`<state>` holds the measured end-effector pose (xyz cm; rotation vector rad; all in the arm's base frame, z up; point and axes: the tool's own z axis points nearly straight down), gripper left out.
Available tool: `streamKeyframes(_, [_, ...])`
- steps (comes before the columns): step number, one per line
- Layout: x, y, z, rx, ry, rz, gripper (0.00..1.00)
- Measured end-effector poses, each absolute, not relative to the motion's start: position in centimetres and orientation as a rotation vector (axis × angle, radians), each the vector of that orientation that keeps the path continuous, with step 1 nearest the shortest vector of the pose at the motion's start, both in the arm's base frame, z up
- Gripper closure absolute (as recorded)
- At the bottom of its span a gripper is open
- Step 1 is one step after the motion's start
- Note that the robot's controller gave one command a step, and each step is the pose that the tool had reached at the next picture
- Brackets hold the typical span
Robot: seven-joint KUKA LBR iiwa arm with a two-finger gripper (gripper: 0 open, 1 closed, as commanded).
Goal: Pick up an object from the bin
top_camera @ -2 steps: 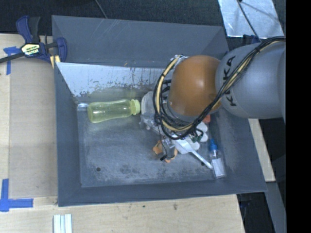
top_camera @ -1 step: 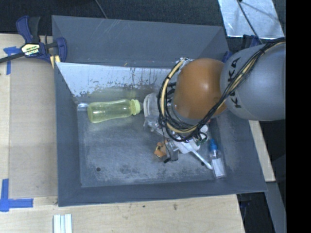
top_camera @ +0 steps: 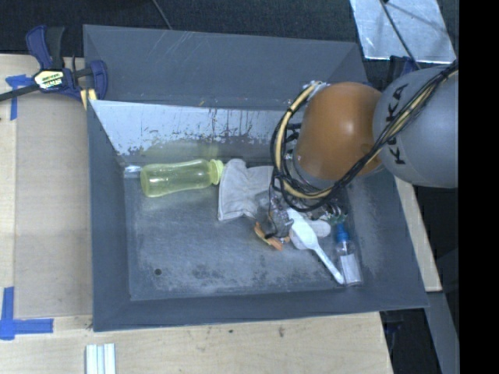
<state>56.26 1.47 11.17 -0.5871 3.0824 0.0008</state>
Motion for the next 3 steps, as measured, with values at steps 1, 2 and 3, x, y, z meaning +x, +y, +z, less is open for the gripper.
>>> streamKeyframes(1, [56.2,1.4,11.2,-0.586,3.083,0.001,0.0])
streamKeyframes(2, [56.2,1.4,11.2,-0.586,3.083,0.001,0.0])
streamKeyframes(3, [56.6,1.1,9.7,-0.555,3.09,0.0,0.0])
